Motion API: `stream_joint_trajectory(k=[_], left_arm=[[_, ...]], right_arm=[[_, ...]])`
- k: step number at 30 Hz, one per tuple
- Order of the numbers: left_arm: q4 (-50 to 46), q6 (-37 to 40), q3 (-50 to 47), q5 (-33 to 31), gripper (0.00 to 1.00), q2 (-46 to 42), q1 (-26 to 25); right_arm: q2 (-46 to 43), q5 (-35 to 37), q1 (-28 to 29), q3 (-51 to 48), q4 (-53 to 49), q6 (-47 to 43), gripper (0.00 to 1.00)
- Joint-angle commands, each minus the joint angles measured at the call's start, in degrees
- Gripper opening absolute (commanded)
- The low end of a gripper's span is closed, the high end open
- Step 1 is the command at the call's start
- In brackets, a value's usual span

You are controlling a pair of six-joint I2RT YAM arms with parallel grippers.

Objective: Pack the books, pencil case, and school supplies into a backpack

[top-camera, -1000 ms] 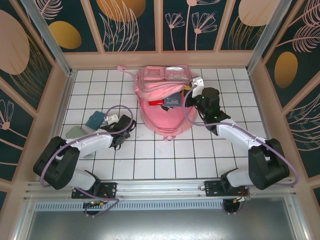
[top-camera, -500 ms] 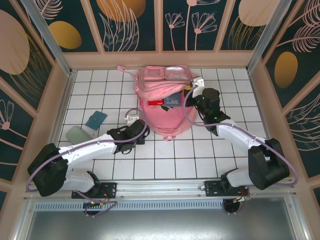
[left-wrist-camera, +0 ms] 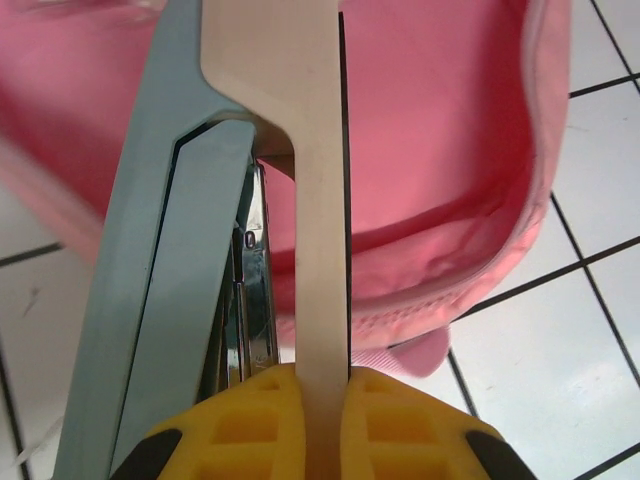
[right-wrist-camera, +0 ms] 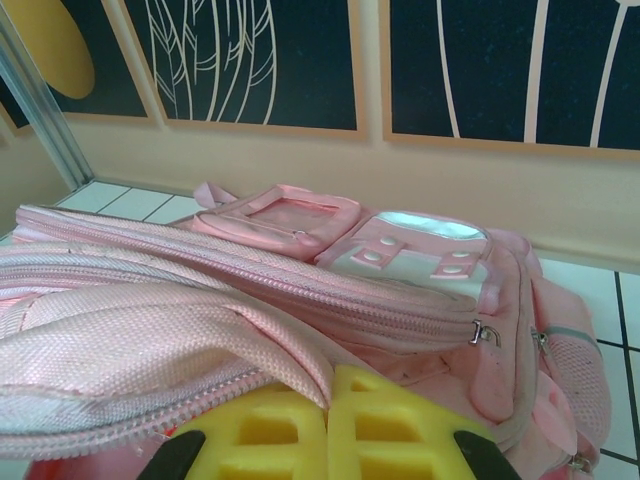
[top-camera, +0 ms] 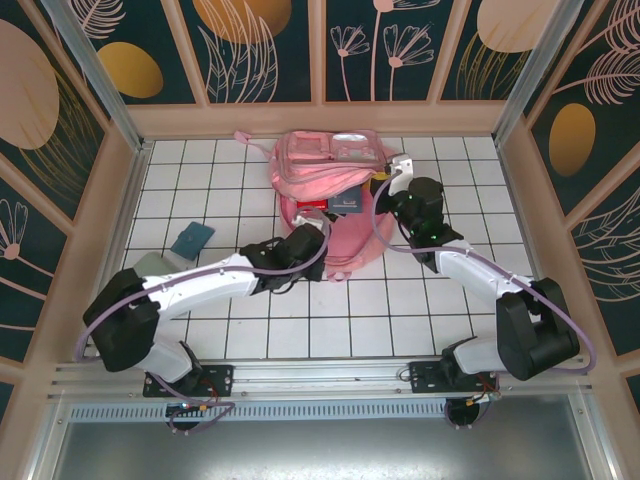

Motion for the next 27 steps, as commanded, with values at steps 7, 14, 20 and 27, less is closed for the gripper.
stream_joint_trajectory(k=[7, 14, 20, 27], left_arm=[[5.5, 9.0, 14.0, 2.2, 0.00, 12.3, -0.2], [3.5, 10.2, 20.9, 1.9, 0.00, 20.5, 1.1], [2.9, 10.2, 25.5, 2.5, 0.00, 24.3, 3.4], [0.0, 8.9, 35.9, 4.1, 0.00, 31.0, 5.7]], right_arm=[[-3.4, -2.0, -1.7, -0.7, 5.6, 3.4, 0.00], [-4.9, -3.1, -2.0, -0.7, 5.8, 4.2, 0.00], [-6.0, -4.1, -2.0, -0.7, 6.0, 4.9, 0.00], [-6.8, -6.5, -2.2, -1.1, 7.2, 5.9, 0.00]])
